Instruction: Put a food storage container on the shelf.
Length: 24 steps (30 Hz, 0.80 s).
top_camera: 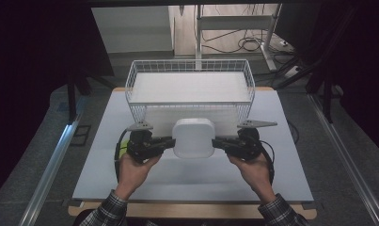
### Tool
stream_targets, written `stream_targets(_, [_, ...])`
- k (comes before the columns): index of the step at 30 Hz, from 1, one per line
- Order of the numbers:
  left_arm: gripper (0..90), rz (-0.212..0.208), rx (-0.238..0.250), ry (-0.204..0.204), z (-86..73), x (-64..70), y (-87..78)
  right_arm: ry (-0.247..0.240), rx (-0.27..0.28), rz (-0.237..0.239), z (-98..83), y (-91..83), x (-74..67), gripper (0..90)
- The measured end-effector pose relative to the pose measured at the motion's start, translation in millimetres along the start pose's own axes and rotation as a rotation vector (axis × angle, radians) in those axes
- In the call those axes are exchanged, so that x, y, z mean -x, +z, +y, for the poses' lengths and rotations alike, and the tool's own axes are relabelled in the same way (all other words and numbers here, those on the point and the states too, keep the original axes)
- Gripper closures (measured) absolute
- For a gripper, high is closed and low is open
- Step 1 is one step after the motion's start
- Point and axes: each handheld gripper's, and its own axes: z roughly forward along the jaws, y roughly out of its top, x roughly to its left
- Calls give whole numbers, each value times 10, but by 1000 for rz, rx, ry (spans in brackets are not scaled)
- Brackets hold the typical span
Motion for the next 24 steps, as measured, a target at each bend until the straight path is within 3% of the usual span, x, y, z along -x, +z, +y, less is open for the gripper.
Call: stream_targets(24, [786, 43, 79, 22, 622, -106, -213, -54, 69, -16, 697, -23, -58, 798])
